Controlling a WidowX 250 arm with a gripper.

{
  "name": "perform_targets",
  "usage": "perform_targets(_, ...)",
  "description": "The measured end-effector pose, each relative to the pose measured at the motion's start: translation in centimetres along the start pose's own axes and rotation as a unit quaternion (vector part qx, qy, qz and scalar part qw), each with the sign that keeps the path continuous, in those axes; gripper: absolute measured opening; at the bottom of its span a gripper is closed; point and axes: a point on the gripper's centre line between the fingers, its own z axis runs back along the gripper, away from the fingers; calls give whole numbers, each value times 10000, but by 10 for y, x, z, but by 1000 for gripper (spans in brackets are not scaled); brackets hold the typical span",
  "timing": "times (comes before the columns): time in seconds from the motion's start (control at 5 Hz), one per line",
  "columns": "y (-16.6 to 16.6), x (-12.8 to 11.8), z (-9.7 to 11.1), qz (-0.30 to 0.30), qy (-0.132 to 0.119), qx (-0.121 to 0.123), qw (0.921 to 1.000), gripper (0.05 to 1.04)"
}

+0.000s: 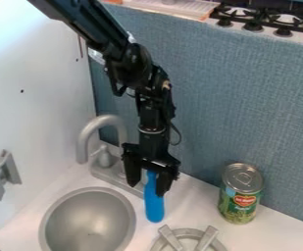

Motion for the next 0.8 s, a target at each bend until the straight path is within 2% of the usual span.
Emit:
perform_targets(0.2,0,-7,27,102,-365,73,9993,1001)
perform_targets(0.4,-14,-42,66,114,-868,298,9957,1001)
perform_targets(0.6,-36,-74,82,-7,-1167,231,9929,1001)
perform_targets(0.8,-76,-85,81,-382,-1247,188,9913,1001)
